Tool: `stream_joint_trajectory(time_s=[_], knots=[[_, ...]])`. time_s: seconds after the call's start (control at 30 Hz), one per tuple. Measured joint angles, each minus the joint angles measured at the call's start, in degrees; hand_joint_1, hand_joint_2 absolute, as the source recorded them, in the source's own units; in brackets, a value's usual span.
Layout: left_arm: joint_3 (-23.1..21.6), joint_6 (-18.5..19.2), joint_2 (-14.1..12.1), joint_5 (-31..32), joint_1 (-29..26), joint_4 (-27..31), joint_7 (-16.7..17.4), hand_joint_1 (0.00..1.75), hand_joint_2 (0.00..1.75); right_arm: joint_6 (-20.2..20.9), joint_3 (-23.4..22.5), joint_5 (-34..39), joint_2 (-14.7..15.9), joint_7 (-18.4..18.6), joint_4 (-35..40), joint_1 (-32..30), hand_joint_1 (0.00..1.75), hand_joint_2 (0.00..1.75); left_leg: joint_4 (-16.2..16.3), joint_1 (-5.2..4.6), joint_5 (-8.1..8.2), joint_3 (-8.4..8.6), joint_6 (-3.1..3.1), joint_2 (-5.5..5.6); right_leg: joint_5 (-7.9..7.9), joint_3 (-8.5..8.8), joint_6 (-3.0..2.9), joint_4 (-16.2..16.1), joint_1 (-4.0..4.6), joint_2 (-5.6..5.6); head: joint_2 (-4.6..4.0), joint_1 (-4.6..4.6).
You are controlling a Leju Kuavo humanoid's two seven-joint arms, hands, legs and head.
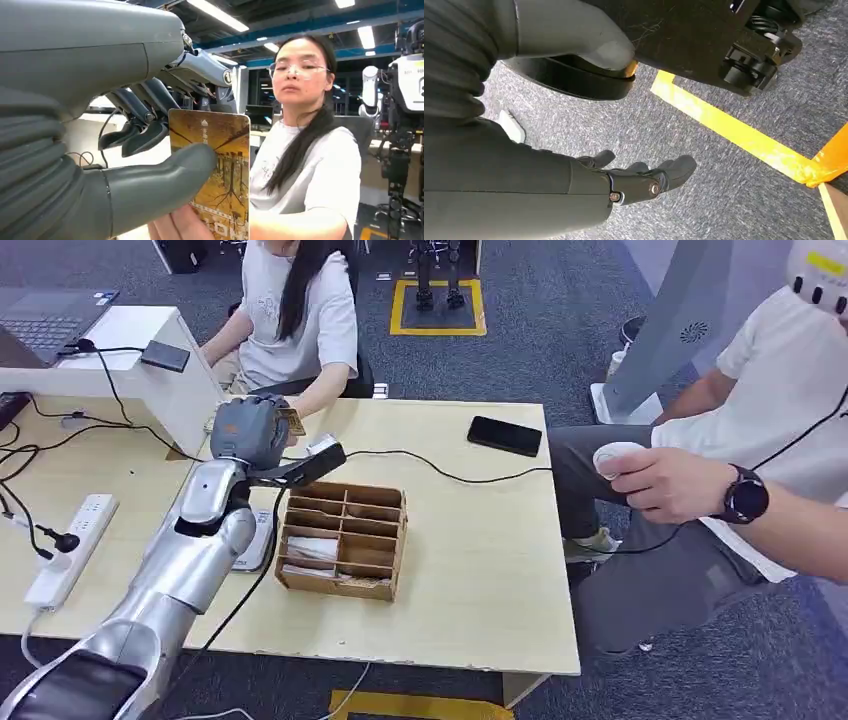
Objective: Pass the card to the sensor for recognition and then transmit it.
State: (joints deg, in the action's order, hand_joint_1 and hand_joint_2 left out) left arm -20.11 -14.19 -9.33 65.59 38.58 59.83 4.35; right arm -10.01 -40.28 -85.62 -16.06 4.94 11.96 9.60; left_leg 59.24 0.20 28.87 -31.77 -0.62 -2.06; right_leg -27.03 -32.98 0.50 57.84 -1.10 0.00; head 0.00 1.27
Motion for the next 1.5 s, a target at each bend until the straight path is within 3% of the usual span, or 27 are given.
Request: stream_joint_trajectory(time_s=[0.3, 0.47, 0.57, 0.73, 0.93, 0.97, 1.13, 1.5], knots=[[0.00, -0.48, 0.26, -1.47, 6.91, -7.85, -1.36, 1.75, 1.75, -2.49, -2.17, 9.60, 0.00, 0.94, 0.00, -0.22, 0.00, 1.75, 0.00, -0.01, 0.00, -0.03, 0.00, 0.01, 0.00, -0.03, 0.00, 0.00, -0.01, 0.00, 0.00, 0.02], [0.00, -0.57, -0.04, -1.68, 8.89, -10.52, -0.96, 1.75, 1.75, -4.28, -8.64, 20.45, 0.22, 2.80, 0.00, -1.63, 0.00, 1.75, 0.00, -0.01, 0.01, -0.05, 0.00, 0.01, 0.00, -0.04, 0.00, 0.00, 0.00, -0.01, 0.00, 0.00], [0.02, -0.63, -1.87, -2.25, 8.09, -10.13, -0.16, 1.75, 1.75, -5.05, -12.32, 22.32, 0.33, 3.69, 0.15, -1.99, 0.00, 1.75, -0.01, 0.00, 0.05, -0.04, 0.02, -0.21, 0.00, -0.10, 0.00, 0.02, 0.00, 0.13, 0.00, 0.02], [0.02, -0.48, -4.42, -2.91, 5.44, -8.13, -0.20, 1.75, 1.75, -5.20, -14.73, 21.64, 0.68, 3.96, 0.24, -2.00, 0.00, 1.75, -0.01, 0.00, 0.04, -0.10, 0.02, -0.11, -0.01, -0.17, -0.01, 0.02, 0.01, 0.02, 0.00, 0.00], [0.04, 0.55, -7.63, -4.28, 2.81, -4.90, -2.47, 1.75, 1.75, 2.32, -16.31, 22.39, 6.26, 2.60, 1.07, -2.75, 0.00, 1.75, 0.00, -0.03, 0.04, -0.11, 0.01, -0.10, -0.01, -0.13, 0.00, -0.02, -0.02, 0.04, 0.00, 0.09], [0.04, 0.55, -7.89, -4.30, 2.50, -4.51, -2.58, 0.00, 1.75, 2.49, -16.68, 22.39, 6.71, 2.73, 1.18, -3.32, 0.00, 1.75, 0.00, -0.03, 0.05, -0.13, 0.00, 0.02, -0.02, -0.09, 0.01, -0.03, -0.03, -0.02, 0.00, 0.04], [0.20, -0.26, -9.01, -3.87, 1.25, -3.30, -2.82, 0.00, 1.75, 3.25, -17.09, 20.97, 8.92, 2.49, 1.70, -6.26, 0.00, 1.75, 0.00, -0.02, 0.07, -0.26, -0.03, 0.10, -0.02, -0.12, 0.03, -0.08, -0.03, -0.09, 0.00, 0.02], [3.85, -4.44, -12.92, -3.41, -3.19, -2.08, -2.32, 0.00, 1.75, 3.30, -17.64, 20.88, 10.27, 1.75, 1.70, -7.02, 0.00, 1.75, -0.01, 0.04, 0.02, -0.17, 0.03, 0.08, -0.02, -0.11, 0.01, -0.01, 0.02, -0.08, 0.00, 0.04]])
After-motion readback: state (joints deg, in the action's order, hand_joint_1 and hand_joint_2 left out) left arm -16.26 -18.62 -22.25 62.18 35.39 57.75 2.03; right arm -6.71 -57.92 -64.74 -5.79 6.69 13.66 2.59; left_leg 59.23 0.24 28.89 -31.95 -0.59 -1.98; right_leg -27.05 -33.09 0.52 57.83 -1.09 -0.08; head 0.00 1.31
